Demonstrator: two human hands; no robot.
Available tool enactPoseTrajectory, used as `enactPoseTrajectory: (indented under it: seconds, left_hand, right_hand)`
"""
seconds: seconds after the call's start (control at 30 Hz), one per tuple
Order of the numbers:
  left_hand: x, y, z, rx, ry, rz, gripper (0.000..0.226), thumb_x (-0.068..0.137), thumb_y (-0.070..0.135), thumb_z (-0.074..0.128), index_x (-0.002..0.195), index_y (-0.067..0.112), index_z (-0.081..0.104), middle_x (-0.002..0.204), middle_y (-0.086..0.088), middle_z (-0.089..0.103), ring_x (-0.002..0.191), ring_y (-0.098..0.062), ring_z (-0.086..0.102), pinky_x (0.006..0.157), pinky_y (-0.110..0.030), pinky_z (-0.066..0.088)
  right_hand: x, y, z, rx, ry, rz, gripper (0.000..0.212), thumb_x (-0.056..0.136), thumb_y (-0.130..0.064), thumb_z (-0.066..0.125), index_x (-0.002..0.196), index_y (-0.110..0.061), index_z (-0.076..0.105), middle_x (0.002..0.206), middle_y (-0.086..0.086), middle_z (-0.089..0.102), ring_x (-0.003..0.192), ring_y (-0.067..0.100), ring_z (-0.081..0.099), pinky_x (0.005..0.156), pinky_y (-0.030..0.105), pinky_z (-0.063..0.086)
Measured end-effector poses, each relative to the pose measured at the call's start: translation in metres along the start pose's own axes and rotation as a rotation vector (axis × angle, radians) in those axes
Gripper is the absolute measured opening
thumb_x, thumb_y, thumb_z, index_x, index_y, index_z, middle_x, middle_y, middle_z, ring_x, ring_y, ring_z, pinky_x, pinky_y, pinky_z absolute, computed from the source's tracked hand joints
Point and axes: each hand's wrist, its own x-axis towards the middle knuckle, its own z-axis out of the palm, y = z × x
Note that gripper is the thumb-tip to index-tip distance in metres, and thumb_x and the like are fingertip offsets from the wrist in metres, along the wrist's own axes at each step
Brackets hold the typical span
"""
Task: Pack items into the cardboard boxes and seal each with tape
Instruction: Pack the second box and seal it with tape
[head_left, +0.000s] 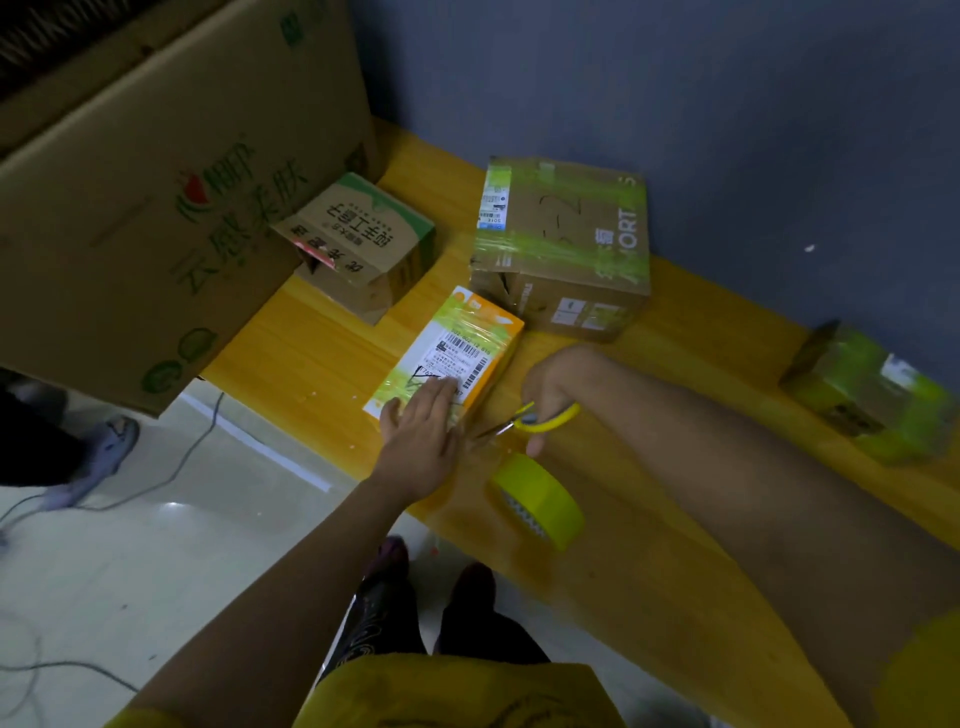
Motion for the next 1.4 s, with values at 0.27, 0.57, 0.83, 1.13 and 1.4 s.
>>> enactPoseTrajectory:
  seconds: [0.27,0.57,0.83,1.13,1.4]
  left_hand:
    - [0.002,0.002,0.0,0.031,0.024,-0.025,0.068,0.083,0.036,0.031,0.148,0.015,0.031,0.151,-0.004,0.032,0.141,-0.019,0.025,0.108,-0.048,0.014]
    - [0.014,0.011,-0.001,0.099,0.028,-0.058,0.076,0.076,0.061,0.031,0.135,0.015,0.047,0.132,-0.009,0.049,0.121,-0.024,0.037,0.094,-0.053,0.03]
    - [0.029,0.008,-0.003,0.478,-0.001,-0.087,0.093,0.054,0.065,0.076,0.126,0.016,0.043,0.112,-0.01,0.058,0.1,-0.029,0.057,0.084,-0.052,0.049]
    - [0.031,-0.019,-0.023,0.311,-0.205,0.062,0.101,0.069,0.077,0.035,0.152,0.028,0.001,0.158,-0.003,0.0,0.144,-0.025,0.001,0.113,-0.055,0.01]
    - [0.044,-0.057,-0.032,0.332,-0.161,0.193,0.098,0.069,0.081,0.026,0.152,0.032,0.007,0.159,-0.002,0.001,0.146,-0.027,-0.001,0.11,-0.053,0.014]
  right_hand:
    - [-0.007,0.033,0.022,0.118,0.09,0.049,0.08,0.065,-0.082,0.059,0.11,-0.016,0.066,0.11,-0.001,0.061,0.102,0.024,0.057,0.082,0.033,0.049]
    - [0.019,0.044,0.104,0.324,0.445,0.497,0.045,0.096,-0.054,0.041,0.11,-0.017,0.063,0.113,0.004,0.062,0.109,0.025,0.056,0.1,0.038,0.034]
    - [0.022,-0.011,0.101,0.867,0.862,0.348,0.041,0.094,-0.027,0.055,0.129,-0.007,0.055,0.125,0.015,0.052,0.118,0.035,0.05,0.093,0.04,0.041]
    - [-0.012,-0.105,0.055,1.882,1.191,0.182,0.031,0.097,0.002,0.042,0.121,-0.001,0.062,0.122,0.014,0.063,0.112,0.026,0.06,0.099,0.035,0.045]
    - [0.022,-0.17,0.075,0.951,1.187,0.593,0.059,0.082,-0.032,0.04,0.134,-0.01,0.054,0.142,0.013,0.049,0.137,0.034,0.037,0.114,0.052,0.013]
